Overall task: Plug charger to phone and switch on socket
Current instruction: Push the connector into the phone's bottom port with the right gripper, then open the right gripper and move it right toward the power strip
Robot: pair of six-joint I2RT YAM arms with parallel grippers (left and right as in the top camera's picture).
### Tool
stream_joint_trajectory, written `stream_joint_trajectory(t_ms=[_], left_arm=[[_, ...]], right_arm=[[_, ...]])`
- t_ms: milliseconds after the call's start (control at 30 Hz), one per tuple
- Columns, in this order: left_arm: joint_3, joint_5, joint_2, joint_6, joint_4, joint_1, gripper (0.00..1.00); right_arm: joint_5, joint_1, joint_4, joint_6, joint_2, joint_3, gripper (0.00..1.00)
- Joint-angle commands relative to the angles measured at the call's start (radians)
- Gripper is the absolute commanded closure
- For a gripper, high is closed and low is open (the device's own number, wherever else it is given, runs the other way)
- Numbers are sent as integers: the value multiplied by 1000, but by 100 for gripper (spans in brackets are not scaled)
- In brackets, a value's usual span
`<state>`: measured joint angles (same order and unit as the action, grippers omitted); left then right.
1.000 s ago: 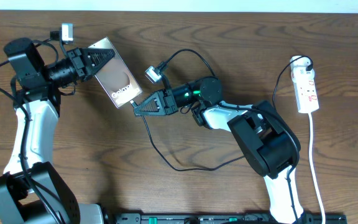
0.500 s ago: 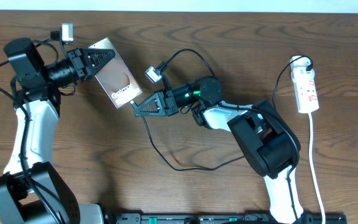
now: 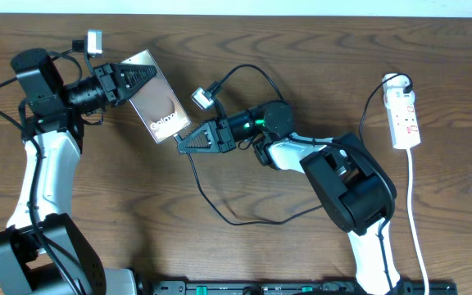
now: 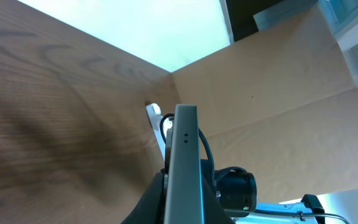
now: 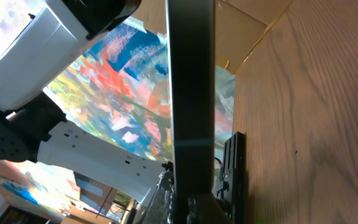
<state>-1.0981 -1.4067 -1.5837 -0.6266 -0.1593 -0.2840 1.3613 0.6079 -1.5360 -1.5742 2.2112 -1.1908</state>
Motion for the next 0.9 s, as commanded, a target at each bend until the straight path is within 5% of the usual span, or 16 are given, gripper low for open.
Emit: stream_joint_trajectory(t_ms=[0, 667, 733, 867], left_arm=[[-16, -44, 14, 2, 1, 15, 93], [-16, -44, 14, 2, 1, 15, 93], [-16, -44, 14, 2, 1, 15, 93], [-16, -40, 14, 2, 0, 14, 92]], right_arm=[[-55, -5, -40, 22, -8, -8, 99], [-311, -5, -39, 4, -8, -8, 99], [-300, -5, -39, 4, -8, -8, 85], [-293, -5, -39, 4, -8, -8, 20]])
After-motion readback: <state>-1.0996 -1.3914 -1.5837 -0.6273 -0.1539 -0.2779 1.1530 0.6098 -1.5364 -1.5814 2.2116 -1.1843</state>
